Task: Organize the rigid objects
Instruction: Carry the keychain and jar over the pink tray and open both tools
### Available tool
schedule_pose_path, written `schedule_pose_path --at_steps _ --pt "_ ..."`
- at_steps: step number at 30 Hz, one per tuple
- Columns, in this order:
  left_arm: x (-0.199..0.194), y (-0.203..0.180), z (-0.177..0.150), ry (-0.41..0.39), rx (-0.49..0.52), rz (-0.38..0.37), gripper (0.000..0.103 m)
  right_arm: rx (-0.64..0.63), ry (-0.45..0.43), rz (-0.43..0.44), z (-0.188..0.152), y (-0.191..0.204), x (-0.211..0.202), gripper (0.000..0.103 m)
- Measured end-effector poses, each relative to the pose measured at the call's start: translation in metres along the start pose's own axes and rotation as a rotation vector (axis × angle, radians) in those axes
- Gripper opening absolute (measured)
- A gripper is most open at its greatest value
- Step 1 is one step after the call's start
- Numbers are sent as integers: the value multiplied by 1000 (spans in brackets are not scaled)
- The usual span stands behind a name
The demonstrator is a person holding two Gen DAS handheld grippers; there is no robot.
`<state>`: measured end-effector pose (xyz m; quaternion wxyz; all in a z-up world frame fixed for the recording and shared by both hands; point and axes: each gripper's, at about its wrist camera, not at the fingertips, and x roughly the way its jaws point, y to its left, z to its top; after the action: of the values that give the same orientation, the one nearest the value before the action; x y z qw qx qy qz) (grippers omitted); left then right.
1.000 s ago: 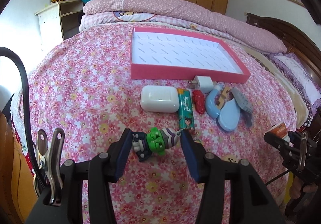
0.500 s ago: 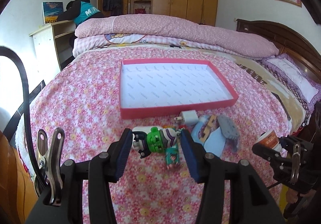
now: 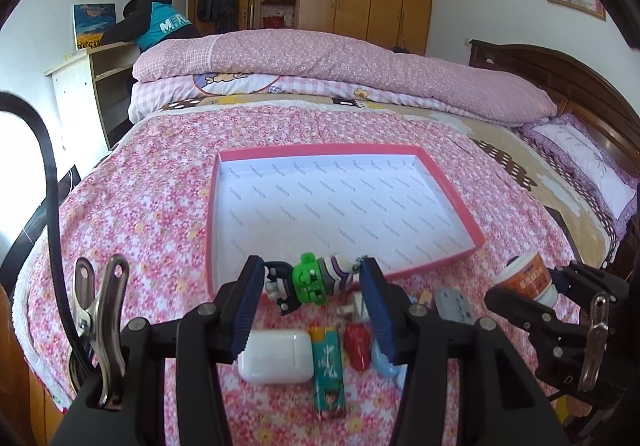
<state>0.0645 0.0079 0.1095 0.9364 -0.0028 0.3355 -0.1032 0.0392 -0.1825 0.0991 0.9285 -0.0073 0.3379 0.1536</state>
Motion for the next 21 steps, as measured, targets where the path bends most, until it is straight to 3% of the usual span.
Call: schedule_pose_path --at_steps 8,21 --pt "55 4 25 65 -18 -1 52 48 41 18 36 -15 48 42" --pt "111 6 51 108 9 29 53 98 98 -1 59 -43 102 43"
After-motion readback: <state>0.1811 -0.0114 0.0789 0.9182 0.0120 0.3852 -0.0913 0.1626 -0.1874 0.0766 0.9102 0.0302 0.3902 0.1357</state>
